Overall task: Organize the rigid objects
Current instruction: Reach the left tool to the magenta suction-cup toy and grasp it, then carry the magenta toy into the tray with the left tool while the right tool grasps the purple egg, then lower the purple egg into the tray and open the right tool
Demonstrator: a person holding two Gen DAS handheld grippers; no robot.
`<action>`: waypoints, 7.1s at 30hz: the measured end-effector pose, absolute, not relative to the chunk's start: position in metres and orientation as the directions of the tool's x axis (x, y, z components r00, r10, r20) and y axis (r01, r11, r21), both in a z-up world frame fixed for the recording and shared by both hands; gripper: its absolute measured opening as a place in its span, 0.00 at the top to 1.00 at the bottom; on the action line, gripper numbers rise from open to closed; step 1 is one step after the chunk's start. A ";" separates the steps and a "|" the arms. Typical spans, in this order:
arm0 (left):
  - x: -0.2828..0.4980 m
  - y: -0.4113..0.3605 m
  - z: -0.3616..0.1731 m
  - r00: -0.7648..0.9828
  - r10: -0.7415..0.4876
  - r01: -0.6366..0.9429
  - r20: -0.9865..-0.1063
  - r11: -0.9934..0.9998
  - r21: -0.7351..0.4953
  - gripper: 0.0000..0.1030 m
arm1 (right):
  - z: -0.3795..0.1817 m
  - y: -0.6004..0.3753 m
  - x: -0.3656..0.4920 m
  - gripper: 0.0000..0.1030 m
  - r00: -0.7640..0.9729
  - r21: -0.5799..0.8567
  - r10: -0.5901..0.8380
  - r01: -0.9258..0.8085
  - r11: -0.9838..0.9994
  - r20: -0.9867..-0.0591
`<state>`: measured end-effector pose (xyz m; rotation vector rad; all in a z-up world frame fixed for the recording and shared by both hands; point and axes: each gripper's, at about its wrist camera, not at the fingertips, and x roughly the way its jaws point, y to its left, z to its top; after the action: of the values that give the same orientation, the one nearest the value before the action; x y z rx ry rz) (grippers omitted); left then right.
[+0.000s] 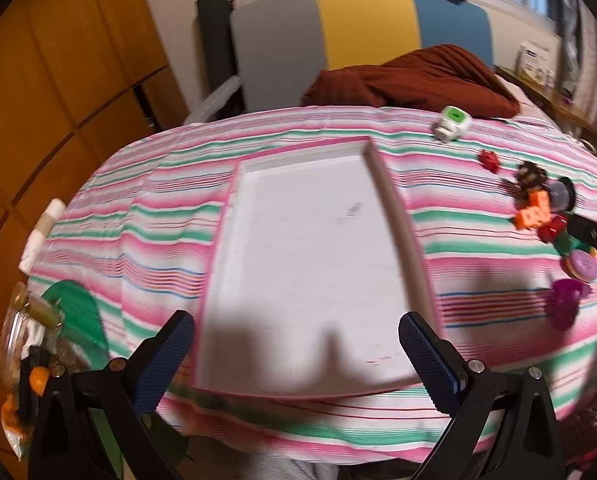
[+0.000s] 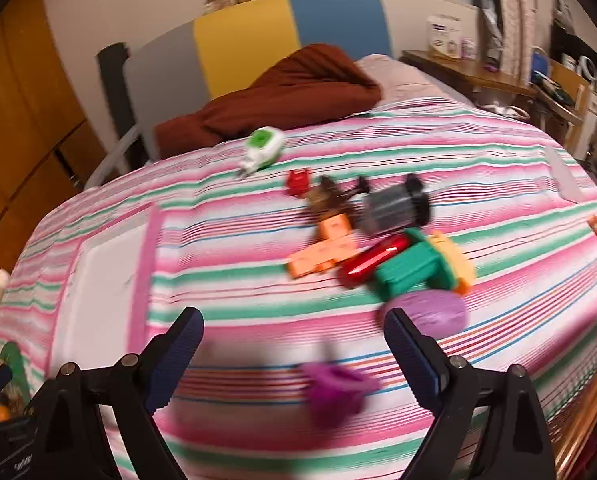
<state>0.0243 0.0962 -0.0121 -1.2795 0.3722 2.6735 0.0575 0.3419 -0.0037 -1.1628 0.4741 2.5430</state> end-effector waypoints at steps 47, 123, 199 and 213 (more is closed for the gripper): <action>0.045 0.264 -0.086 -0.421 0.509 -0.717 -0.750 -0.693 -0.068 0.68 | -0.022 0.452 0.071 0.09 -0.486 0.195 0.193 -0.637 -0.746 -0.852; -0.171 0.051 -0.068 -0.490 0.272 -0.167 -0.828 -0.962 -0.217 0.68 | -0.036 0.321 0.044 0.25 -0.603 0.255 -0.039 -0.276 -0.927 -0.796; -0.045 -0.033 -0.047 -0.666 0.195 -0.080 -0.720 -0.978 -0.191 0.11 | -0.052 0.162 -0.190 0.25 -0.480 0.178 -0.152 -0.010 -0.984 -0.864; -0.042 -0.027 -0.047 -0.664 0.199 -0.088 -0.721 -0.978 -0.189 0.11 | -0.021 0.163 -0.185 0.25 -0.573 0.184 -0.177 0.047 -0.982 -0.800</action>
<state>-0.0420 -0.0266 -0.0468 -1.2035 -0.2060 2.7225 -0.1850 0.1634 -0.0209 -1.4990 0.2333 2.8950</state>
